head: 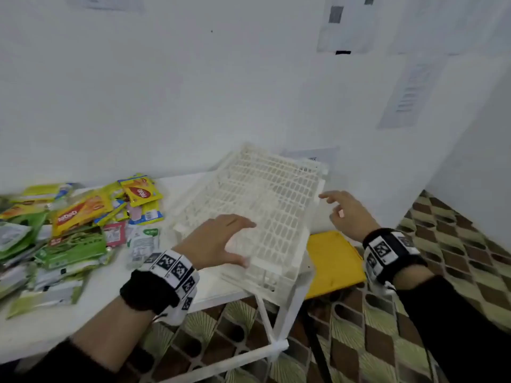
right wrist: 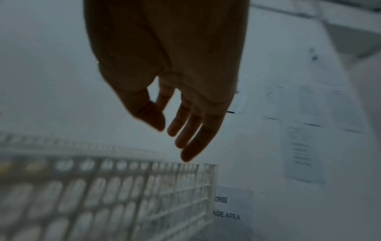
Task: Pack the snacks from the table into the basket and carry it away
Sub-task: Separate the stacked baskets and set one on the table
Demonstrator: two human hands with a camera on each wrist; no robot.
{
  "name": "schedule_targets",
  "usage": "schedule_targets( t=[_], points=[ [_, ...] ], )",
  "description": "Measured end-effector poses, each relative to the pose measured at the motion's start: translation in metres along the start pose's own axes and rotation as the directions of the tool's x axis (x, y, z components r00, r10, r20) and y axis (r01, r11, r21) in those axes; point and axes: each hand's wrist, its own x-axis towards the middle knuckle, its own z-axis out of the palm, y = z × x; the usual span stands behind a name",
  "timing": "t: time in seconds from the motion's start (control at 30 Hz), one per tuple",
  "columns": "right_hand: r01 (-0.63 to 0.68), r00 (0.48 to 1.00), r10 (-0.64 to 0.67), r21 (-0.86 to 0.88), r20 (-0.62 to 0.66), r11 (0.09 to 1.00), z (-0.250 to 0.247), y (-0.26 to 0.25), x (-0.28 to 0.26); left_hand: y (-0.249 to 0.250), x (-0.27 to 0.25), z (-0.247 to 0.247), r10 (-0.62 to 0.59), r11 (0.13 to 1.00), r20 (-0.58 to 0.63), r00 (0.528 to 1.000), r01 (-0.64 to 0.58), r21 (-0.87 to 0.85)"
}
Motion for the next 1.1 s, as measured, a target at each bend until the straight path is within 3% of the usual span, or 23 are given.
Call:
schedule_targets(
  t=[0.07, 0.13, 0.27, 0.43, 0.53, 0.63, 0.7, 0.77, 0.83, 0.9, 1.0, 1.1],
  points=[
    [0.101, 0.977, -0.071, -0.143, 0.203, 0.985, 0.003, 0.010, 0.010, 0.008, 0.011, 0.006, -0.053, 0.998, 0.174, 0.983, 0.046, 0.042],
    [0.201, 0.930, -0.121, -0.203, 0.347, 0.958, 0.008, 0.023, 0.017, 0.012, 0.013, 0.012, -0.098, 0.993, 0.213, 0.972, 0.083, 0.082],
    [0.311, 0.913, -0.250, -0.157, 0.322, 0.937, 0.011, 0.033, 0.031, 0.009, 0.010, 0.017, -0.101, 0.993, 0.185, 0.977, 0.088, 0.078],
    [0.451, 0.854, -0.395, -0.103, 0.338, 0.886, 0.014, 0.025, 0.043, 0.001, 0.005, 0.018, -0.084, 0.994, 0.148, 0.985, 0.093, -0.054],
    [0.473, 0.850, -0.442, -0.045, 0.289, 0.880, 0.002, 0.013, 0.060, -0.004, -0.001, 0.005, -0.069, 0.982, 0.002, 0.998, 0.069, -0.176],
    [0.520, 0.840, -0.532, 0.123, 0.105, 0.845, -0.013, -0.014, 0.082, -0.008, -0.002, -0.021, -0.087, 0.975, -0.160, 0.983, 0.051, -0.217],
    [0.561, 0.824, -0.567, 0.169, -0.018, 0.810, -0.020, -0.038, 0.098, -0.008, -0.003, -0.041, -0.163, 0.966, -0.273, 0.948, 0.098, -0.238],
    [0.579, 0.815, -0.568, 0.173, -0.112, 0.797, -0.022, -0.063, 0.116, -0.005, -0.008, -0.057, -0.259, 0.948, -0.389, 0.884, 0.155, -0.278],
    [0.593, 0.804, -0.566, 0.189, -0.184, 0.782, -0.021, -0.087, 0.134, 0.003, -0.016, -0.062, -0.287, 0.935, -0.460, 0.840, 0.141, -0.325],
    [0.617, 0.785, -0.574, 0.213, -0.231, 0.758, -0.018, -0.108, 0.149, 0.013, -0.020, -0.056, -0.216, 0.971, -0.493, 0.843, 0.135, -0.195],
    [0.590, 0.806, -0.553, 0.229, -0.210, 0.774, -0.016, -0.135, 0.161, 0.011, -0.014, -0.039, -0.142, 0.975, -0.535, 0.833, 0.210, 0.068],
    [0.557, 0.830, -0.534, 0.177, -0.163, 0.811, -0.013, -0.150, 0.167, 0.000, -0.006, -0.034, -0.132, 0.966, -0.592, 0.795, 0.236, 0.101]
  ],
)
